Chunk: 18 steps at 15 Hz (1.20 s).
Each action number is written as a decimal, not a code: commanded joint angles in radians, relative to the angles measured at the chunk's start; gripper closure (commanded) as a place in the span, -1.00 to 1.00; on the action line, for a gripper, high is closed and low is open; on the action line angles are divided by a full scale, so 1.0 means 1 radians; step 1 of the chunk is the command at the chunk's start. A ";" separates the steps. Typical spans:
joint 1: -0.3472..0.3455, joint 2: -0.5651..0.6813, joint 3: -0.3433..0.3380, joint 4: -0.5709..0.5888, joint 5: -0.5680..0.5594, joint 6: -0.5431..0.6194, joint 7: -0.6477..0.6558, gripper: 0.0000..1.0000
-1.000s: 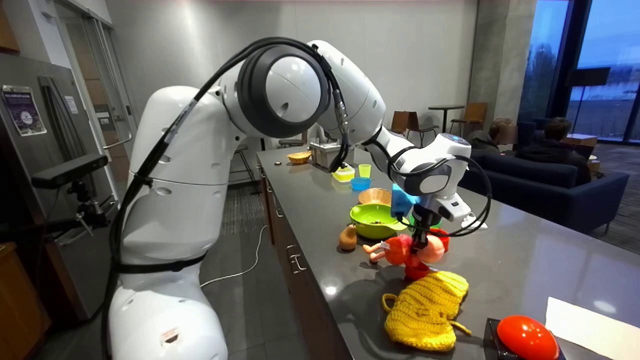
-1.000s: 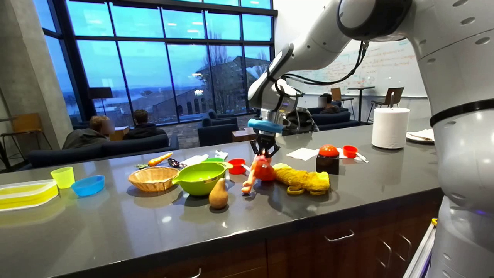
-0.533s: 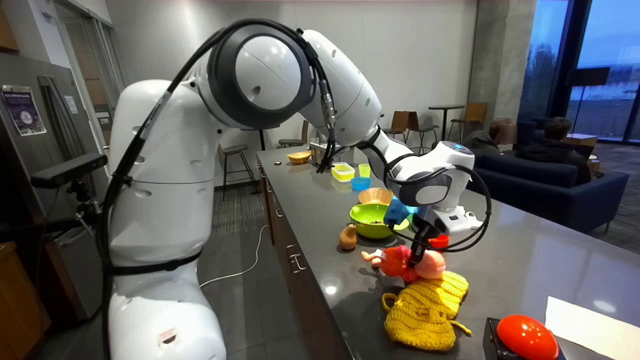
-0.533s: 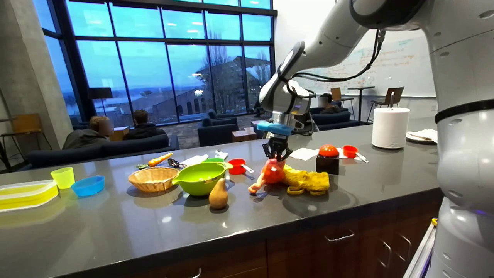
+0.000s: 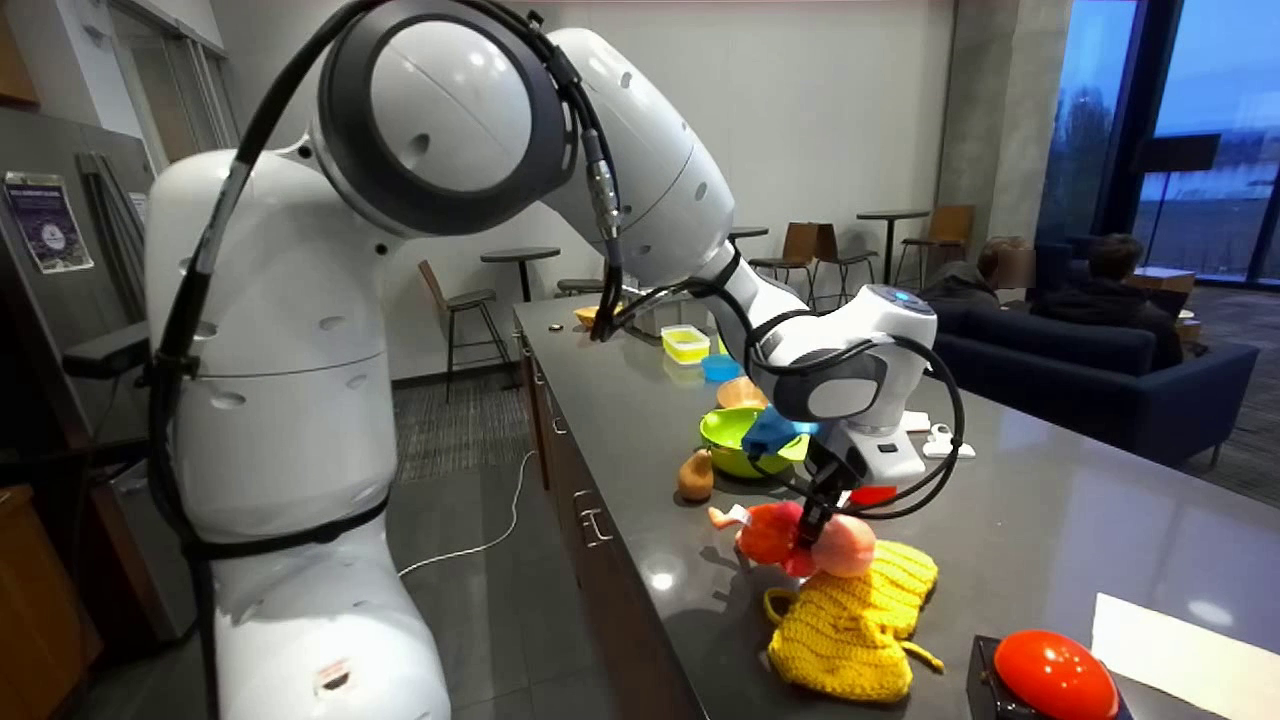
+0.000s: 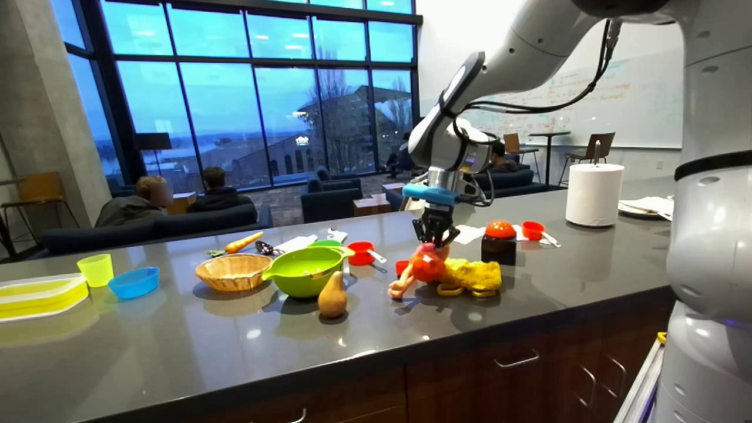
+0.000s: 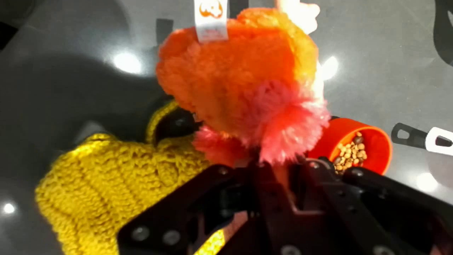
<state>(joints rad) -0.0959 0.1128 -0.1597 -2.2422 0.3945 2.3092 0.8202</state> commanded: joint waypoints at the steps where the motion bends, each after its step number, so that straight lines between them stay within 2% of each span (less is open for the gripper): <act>1: -0.005 -0.088 0.001 -0.078 -0.034 0.012 0.069 0.92; 10: -0.013 -0.106 0.004 -0.104 -0.141 -0.008 0.142 0.92; 18: -0.014 -0.105 0.001 -0.102 -0.292 -0.067 0.280 0.92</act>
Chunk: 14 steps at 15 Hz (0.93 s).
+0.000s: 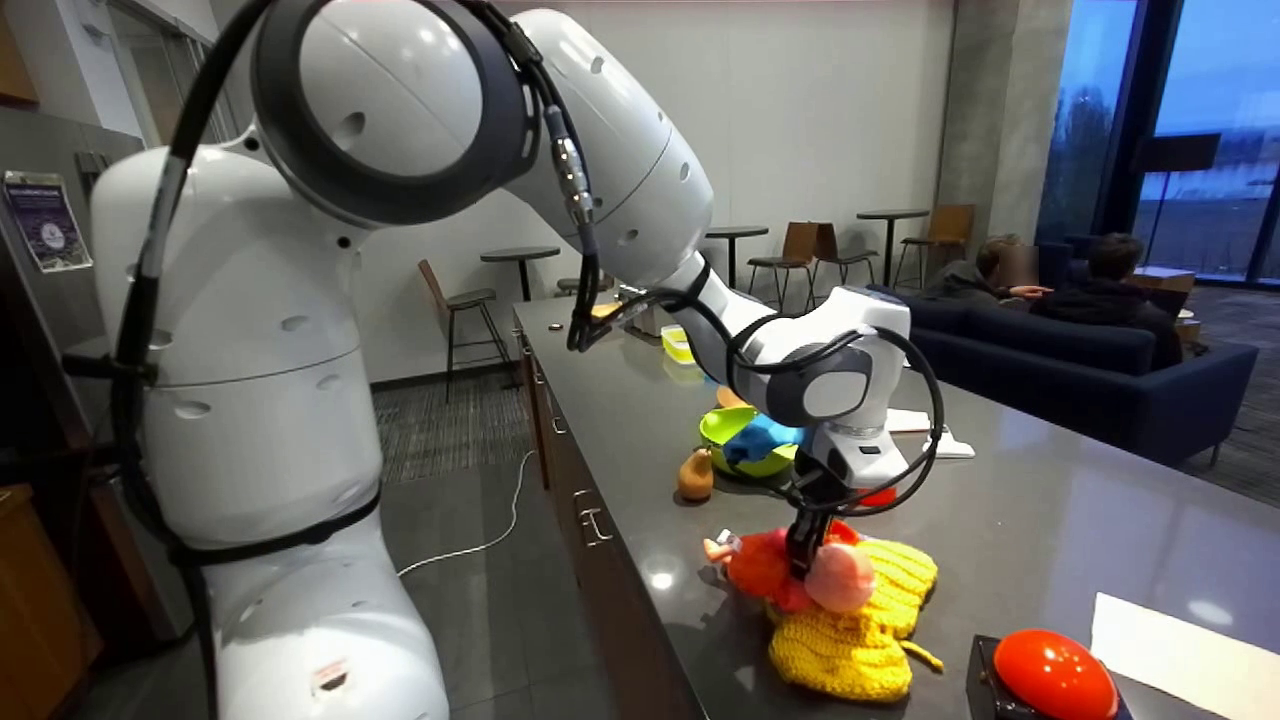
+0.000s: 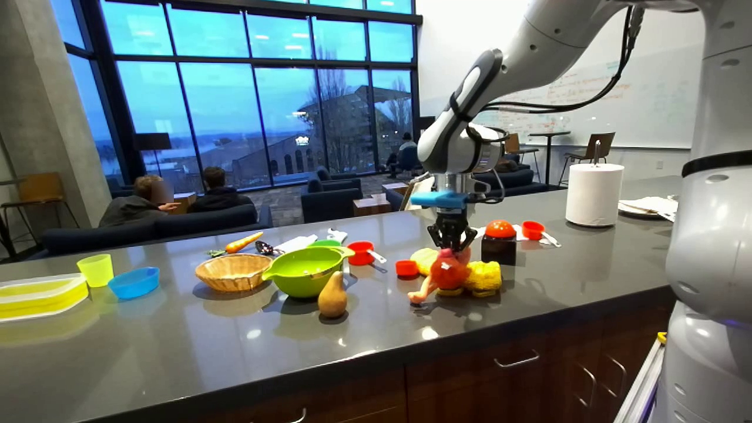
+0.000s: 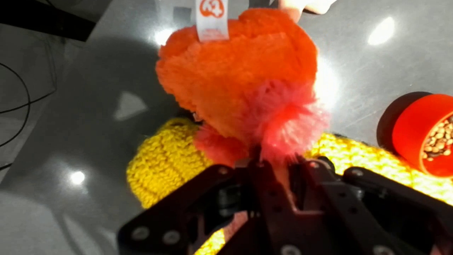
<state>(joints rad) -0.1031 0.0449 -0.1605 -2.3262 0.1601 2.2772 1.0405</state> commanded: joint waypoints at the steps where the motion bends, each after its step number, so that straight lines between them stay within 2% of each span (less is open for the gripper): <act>1: -0.007 -0.035 0.003 -0.017 -0.069 -0.038 0.068 0.92; 3: -0.006 -0.033 0.006 -0.016 -0.068 -0.035 0.060 0.92; 4: -0.006 -0.033 0.006 -0.014 -0.069 -0.040 0.056 0.63; 5: -0.006 -0.035 0.007 -0.015 -0.068 -0.040 0.046 0.18; 8: -0.005 -0.037 0.009 -0.018 -0.065 -0.025 0.014 0.05; 11: -0.004 -0.040 0.013 -0.020 -0.070 -0.010 -0.058 -0.32; 12: 0.010 -0.123 0.027 -0.101 -0.082 -0.009 -0.060 -0.48; 14: 0.023 -0.142 0.049 -0.102 -0.089 -0.017 -0.102 -0.72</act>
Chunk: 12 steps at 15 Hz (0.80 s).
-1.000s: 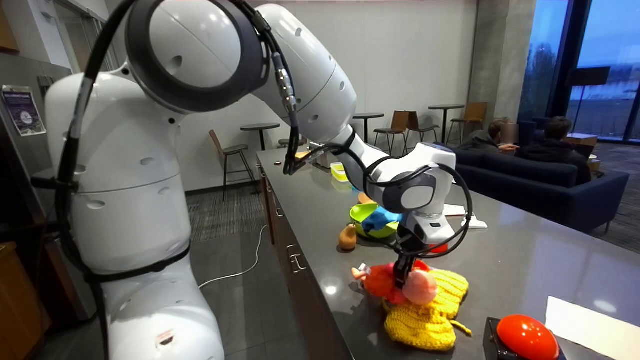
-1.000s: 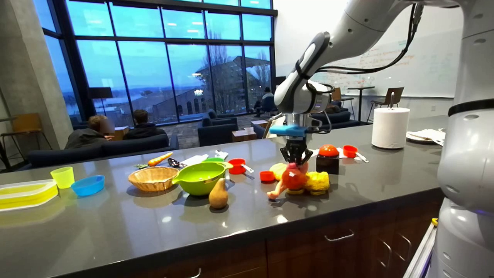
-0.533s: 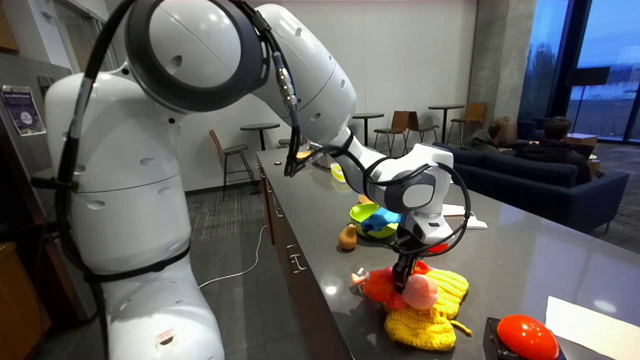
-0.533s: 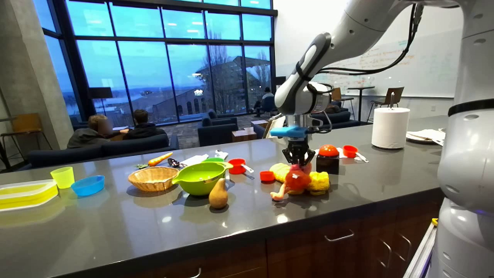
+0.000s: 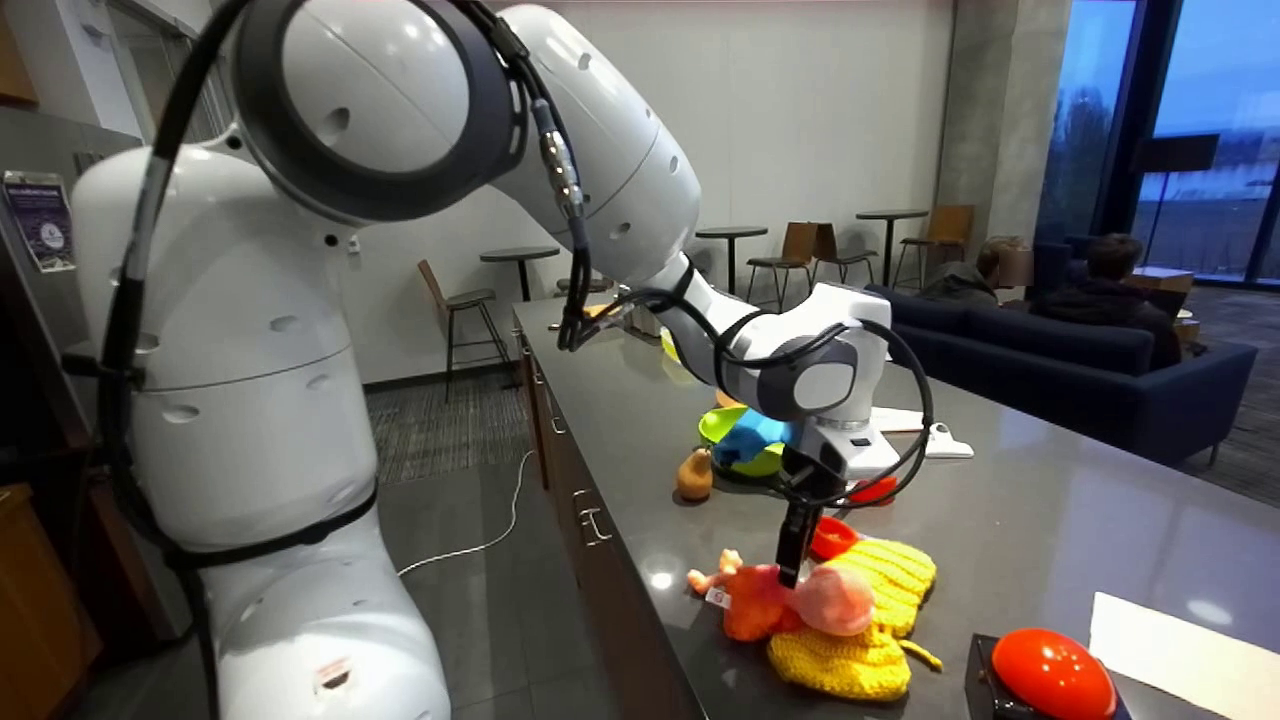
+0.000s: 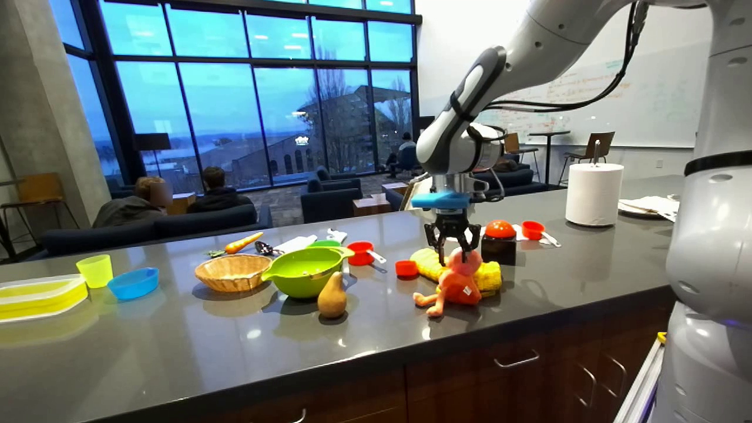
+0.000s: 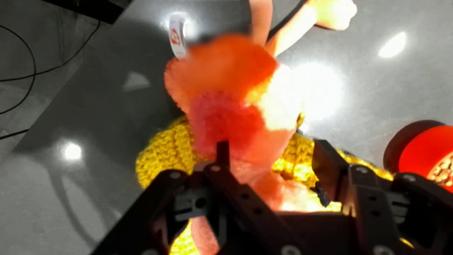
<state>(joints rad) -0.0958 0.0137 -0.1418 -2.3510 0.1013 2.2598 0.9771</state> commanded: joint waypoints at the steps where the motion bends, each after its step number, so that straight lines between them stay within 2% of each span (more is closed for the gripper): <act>1: 0.022 -0.118 0.044 -0.073 -0.029 0.000 -0.060 -0.87; 2: 0.028 -0.131 0.058 -0.074 -0.023 -0.001 -0.079 -1.00; 6: 0.057 -0.133 0.104 -0.047 0.015 0.016 -0.156 -1.00; 12: 0.067 -0.003 0.123 0.091 0.008 0.042 -0.273 -1.00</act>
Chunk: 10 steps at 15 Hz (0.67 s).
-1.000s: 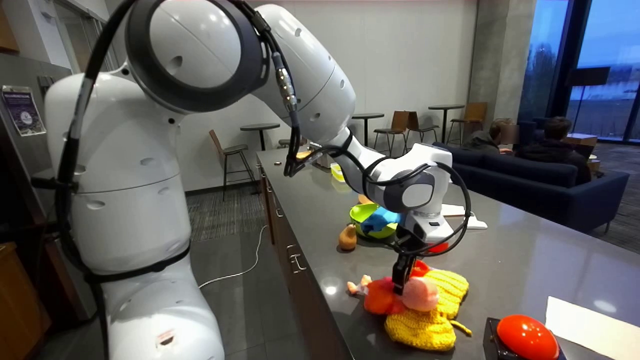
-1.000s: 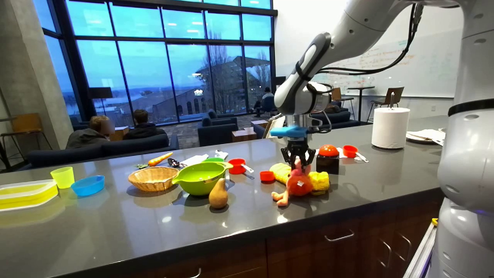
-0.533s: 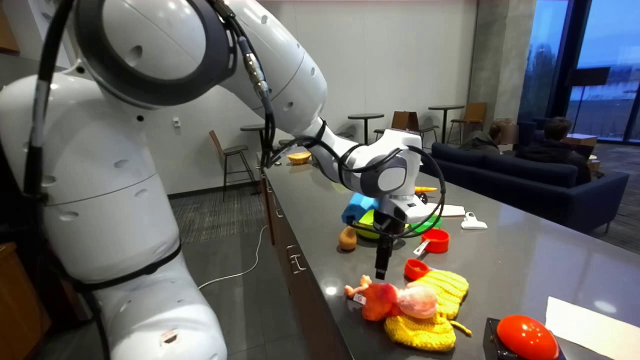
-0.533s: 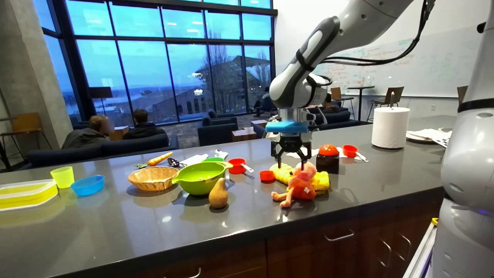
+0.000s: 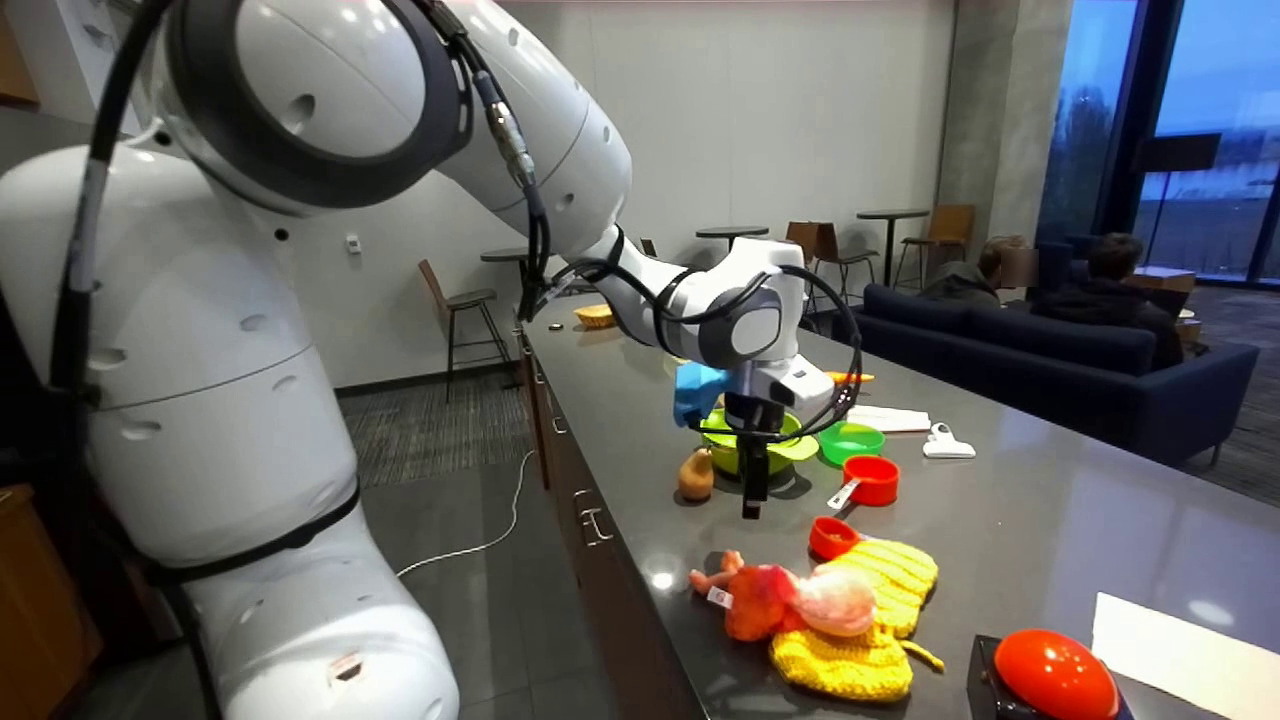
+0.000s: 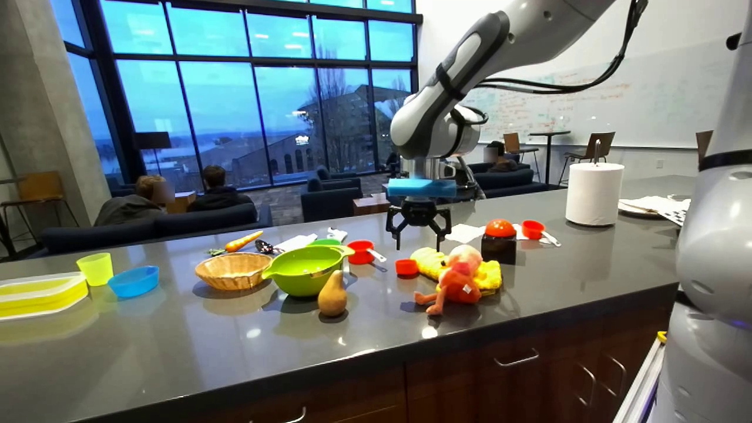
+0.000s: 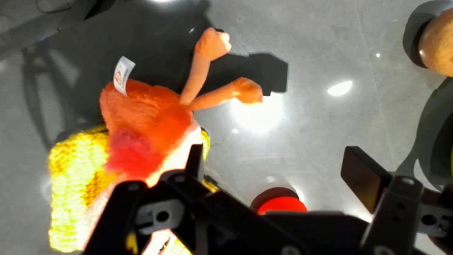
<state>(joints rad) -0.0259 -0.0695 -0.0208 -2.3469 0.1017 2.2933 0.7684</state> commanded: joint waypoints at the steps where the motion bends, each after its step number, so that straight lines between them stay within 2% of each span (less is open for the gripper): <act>1: -0.004 0.107 0.000 0.117 0.007 0.010 -0.084 -1.00; 10: -0.012 0.386 -0.033 0.438 0.029 -0.032 -0.244 -1.00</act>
<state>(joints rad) -0.0328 0.2291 -0.0382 -2.0229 0.1132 2.3006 0.5788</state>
